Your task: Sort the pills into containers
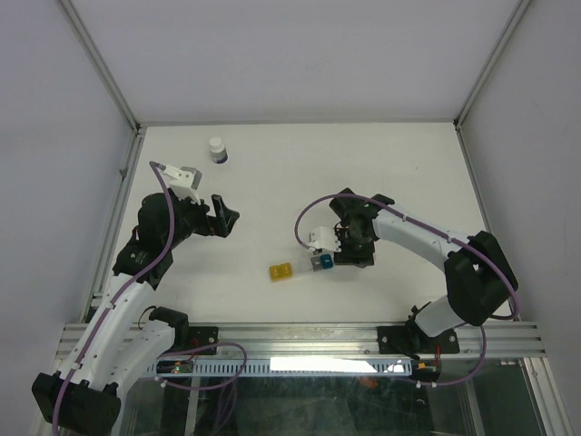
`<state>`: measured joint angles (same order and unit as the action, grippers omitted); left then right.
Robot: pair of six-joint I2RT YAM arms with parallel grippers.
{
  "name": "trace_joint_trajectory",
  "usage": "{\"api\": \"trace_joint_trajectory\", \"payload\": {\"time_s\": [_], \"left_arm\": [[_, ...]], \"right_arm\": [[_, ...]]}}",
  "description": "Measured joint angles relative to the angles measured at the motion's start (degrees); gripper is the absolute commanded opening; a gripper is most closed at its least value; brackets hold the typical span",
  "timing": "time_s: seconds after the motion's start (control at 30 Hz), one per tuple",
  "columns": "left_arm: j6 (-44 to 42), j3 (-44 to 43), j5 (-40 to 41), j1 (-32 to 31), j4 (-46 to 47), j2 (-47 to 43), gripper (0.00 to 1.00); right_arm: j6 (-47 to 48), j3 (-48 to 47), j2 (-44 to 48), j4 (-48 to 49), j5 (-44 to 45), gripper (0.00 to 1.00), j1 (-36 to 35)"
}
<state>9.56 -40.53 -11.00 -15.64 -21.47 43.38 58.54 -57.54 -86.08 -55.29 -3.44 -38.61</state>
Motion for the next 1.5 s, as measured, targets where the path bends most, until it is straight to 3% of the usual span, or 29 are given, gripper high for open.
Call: {"api": "trace_joint_trajectory", "payload": {"time_s": [1.5], "left_arm": [[0.0,0.2,-1.0,0.0,0.0,-0.1,0.99]], "right_arm": [[-0.6,0.2,1.4,0.3,-1.7,0.00,-0.2]]}}
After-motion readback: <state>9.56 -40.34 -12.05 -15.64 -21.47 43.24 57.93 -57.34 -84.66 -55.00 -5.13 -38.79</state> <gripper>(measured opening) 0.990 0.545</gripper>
